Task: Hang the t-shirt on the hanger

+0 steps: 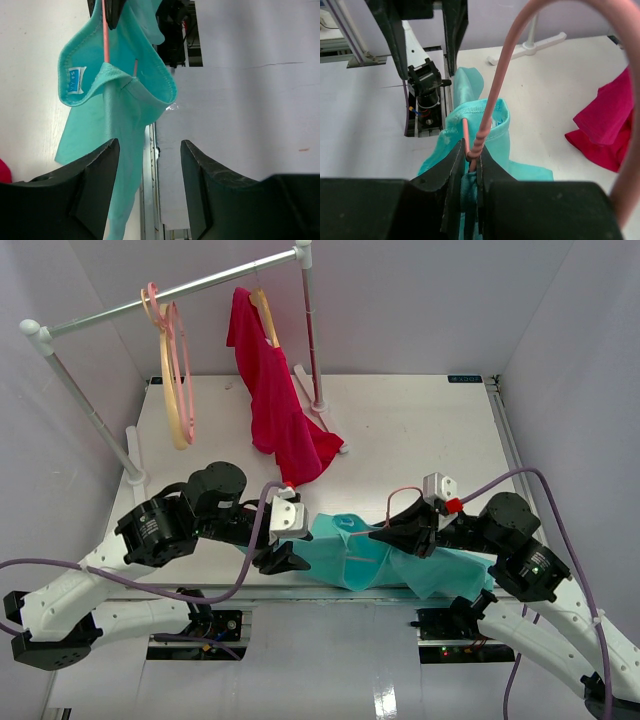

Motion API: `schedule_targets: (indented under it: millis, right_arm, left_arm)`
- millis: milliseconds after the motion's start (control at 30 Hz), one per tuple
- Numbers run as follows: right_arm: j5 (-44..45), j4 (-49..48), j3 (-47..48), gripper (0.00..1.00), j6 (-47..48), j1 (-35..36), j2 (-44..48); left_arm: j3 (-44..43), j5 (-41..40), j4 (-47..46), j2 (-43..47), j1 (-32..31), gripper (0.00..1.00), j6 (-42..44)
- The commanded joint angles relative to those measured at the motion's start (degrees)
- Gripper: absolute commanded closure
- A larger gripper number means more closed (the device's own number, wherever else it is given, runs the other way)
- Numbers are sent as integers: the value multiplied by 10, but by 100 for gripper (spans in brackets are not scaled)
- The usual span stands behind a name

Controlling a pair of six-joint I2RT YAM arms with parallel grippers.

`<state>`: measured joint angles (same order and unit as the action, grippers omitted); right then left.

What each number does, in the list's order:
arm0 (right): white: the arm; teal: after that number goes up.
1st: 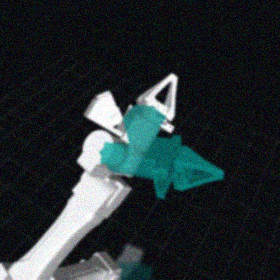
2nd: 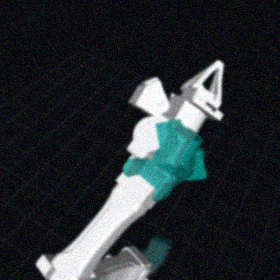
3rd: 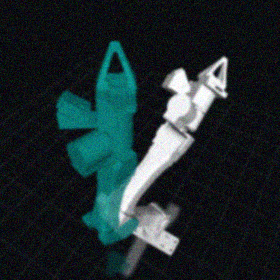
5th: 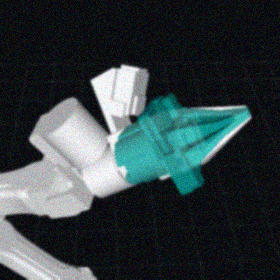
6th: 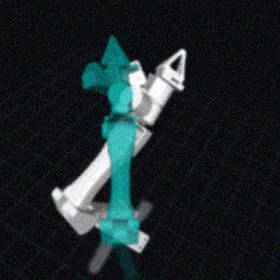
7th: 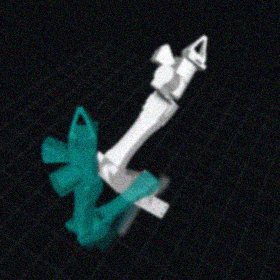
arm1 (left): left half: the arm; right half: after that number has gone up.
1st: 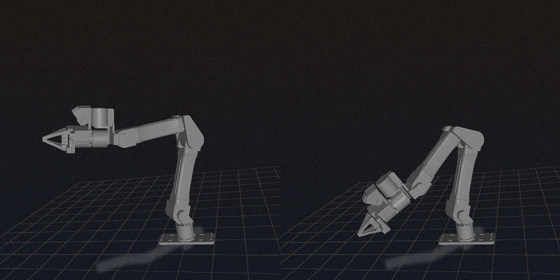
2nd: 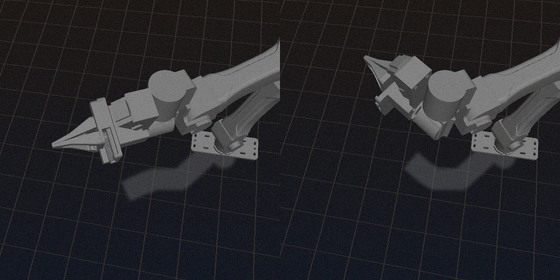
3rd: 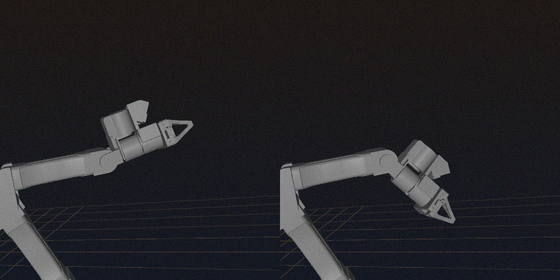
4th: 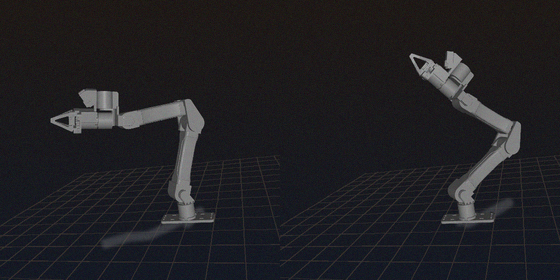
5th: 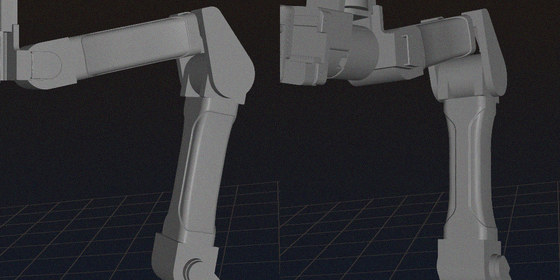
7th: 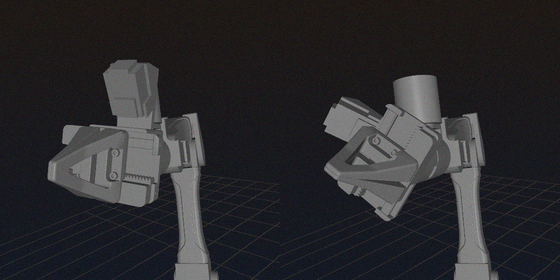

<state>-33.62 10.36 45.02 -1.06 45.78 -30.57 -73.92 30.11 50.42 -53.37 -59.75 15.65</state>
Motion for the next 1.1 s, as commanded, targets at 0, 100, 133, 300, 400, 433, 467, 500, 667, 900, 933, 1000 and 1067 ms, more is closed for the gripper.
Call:
schedule_targets:
  millis: [0, 100, 133, 300, 400, 433, 467, 500, 667, 900, 933, 1000, 1067]
  right_arm:
    - [-41, -47, -12, 92, 8, 2, 13]
    - [-55, -62, -17, 92, 1, 2, 18]
    - [-61, -69, -20, 92, -2, 2, 20]
    - [-66, -75, -22, 92, -12, 2, 14]
    - [-67, -81, -23, 92, -19, 2, 13]
    - [-68, -84, -25, 92, -22, 2, 14]
    - [-67, -86, -25, 92, -23, 2, 14]
    - [-64, -87, -25, 92, -25, 1, 15]
    - [-41, -112, -24, 92, -35, 2, 10]
    - [-1, -146, -12, 92, -41, 2, -36]
    - [4, -144, -10, 92, -40, 2, -43]
    - [46, -126, -3, 91, -41, 2, -46]
    - [116, -104, 0, 88, -42, 2, -39]
  left_arm:
    - [16, 59, 10, -34, 1, 38, 37]
    - [28, 26, -7, -54, 1, 39, 30]
    - [34, 6, -20, -56, 1, 40, 26]
    - [49, -36, -66, -45, 1, 40, 25]
    - [46, -58, -73, -41, 1, 40, 20]
    - [45, -72, -74, -39, 1, 40, 17]
    - [46, -76, -74, -36, 1, 40, 12]
    - [46, -76, -74, -34, 1, 40, 10]
    - [64, -23, -71, -43, 1, 44, -2]
    - [74, -4, -72, -88, 1, 100, -23]
    - [73, -16, -72, -90, 1, 100, -31]
    - [69, -73, -72, -82, 1, 100, -49]
    - [67, -138, -69, -66, 1, 100, -67]
